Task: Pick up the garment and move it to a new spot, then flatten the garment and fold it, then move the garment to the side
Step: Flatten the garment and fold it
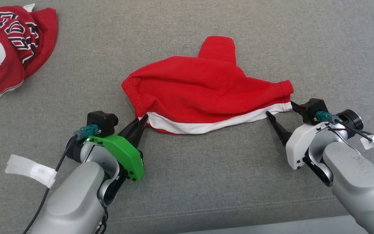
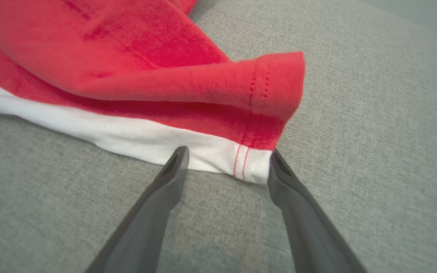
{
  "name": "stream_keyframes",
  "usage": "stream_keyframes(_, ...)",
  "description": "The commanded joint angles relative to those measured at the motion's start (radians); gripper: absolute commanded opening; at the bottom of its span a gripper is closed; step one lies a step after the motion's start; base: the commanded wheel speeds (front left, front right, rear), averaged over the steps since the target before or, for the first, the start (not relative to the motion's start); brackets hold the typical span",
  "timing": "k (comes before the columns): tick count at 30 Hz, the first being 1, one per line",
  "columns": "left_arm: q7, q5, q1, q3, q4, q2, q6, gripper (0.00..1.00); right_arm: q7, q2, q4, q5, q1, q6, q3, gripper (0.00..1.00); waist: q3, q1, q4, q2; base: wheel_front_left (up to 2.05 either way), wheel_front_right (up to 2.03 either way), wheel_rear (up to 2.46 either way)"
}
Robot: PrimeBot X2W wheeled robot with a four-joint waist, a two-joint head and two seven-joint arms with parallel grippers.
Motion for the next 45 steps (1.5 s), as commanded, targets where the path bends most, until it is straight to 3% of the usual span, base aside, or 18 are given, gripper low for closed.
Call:
stream_keyframes(1, -0.004, -0.007, -0.017, 0.003, -0.001, 0.002, -0.004, 0.00, -0.016, -0.006, 0.013, 0.017, -0.018, 0.000, 0.022, 0.73, 0.003, -0.0001, 0.001, 0.0000, 0.00, 0.00, 0.00)
stream_keyframes(2, -0.005, -0.008, -0.018, 0.003, 0.000, 0.002, -0.004, 0.00, -0.019, -0.006, 0.018, 0.024, -0.022, 0.000, 0.034, 0.50, 0.005, -0.0001, 0.000, 0.0000, 0.00, 0.00, 0.00)
stream_keyframes(4, -0.007, -0.010, -0.021, 0.003, 0.002, 0.004, -0.003, 0.00, -0.027, -0.008, 0.031, 0.040, -0.031, 0.000, 0.055, 0.33, 0.007, -0.0001, -0.001, 0.0000, 0.00, 0.00, 0.00)
stream_keyframes(5, -0.007, -0.010, -0.021, 0.003, 0.002, 0.004, -0.003, 0.00, -0.027, -0.008, 0.031, 0.040, -0.031, 0.000, 0.055, 0.33, 0.007, -0.0001, -0.001, 0.0000, 0.00, 0.00, 0.00)
stream_keyframes(6, -0.008, -0.011, -0.022, 0.003, 0.002, 0.005, -0.003, 0.00, -0.032, -0.008, 0.035, 0.049, -0.034, 0.000, 0.069, 0.12, 0.007, -0.0001, -0.001, 0.0000, 0.00, 0.00, 0.00)
stream_keyframes(7, -0.009, -0.011, -0.023, 0.004, 0.003, 0.006, -0.003, 0.00, -0.034, -0.008, 0.039, 0.059, -0.037, 0.000, 0.080, 0.00, 0.008, -0.0001, -0.002, 0.0000, 0.00, 0.00, 0.00)
stream_keyframes(17, -0.009, -0.040, -0.022, 0.018, -0.015, 0.025, -0.003, 0.00, -0.093, -0.028, 0.015, 0.201, -0.075, 0.000, 0.127, 0.00, -0.006, -0.0001, -0.010, 0.0000, 0.00, 0.00, 0.00)
stream_keyframes(22, 0.015, -0.095, -0.005, 0.044, -0.084, 0.062, -0.003, 0.00, -0.095, -0.077, -0.105, 0.332, -0.068, 0.000, 0.118, 0.00, -0.044, -0.0001, -0.020, 0.0000, 0.00, 0.00, 0.00)
stream_keyframes(33, 0.199, -0.226, -0.045, 0.117, -0.342, 0.190, 0.017, 0.00, 0.022, -0.211, -0.366, 0.567, -0.061, 0.000, 0.026, 0.00, -0.166, -0.0001, -0.040, 0.0000, 0.00, 0.00, 0.00)
stream_keyframes(39, 0.313, -0.302, -0.139, 0.162, -0.438, 0.208, 0.053, 0.00, 0.086, -0.207, -0.414, 0.623, -0.094, 0.000, -0.071, 0.00, -0.229, -0.0001, -0.054, 0.0000, 0.00, 0.00, 0.00)
stream_keyframes(45, 0.410, -0.336, -0.277, 0.175, -0.429, 0.188, 0.089, 0.00, 0.148, -0.162, -0.418, 0.630, -0.168, 0.000, -0.167, 0.00, -0.251, -0.0001, -0.082, 0.0000, 0.00, 0.00, 0.00)
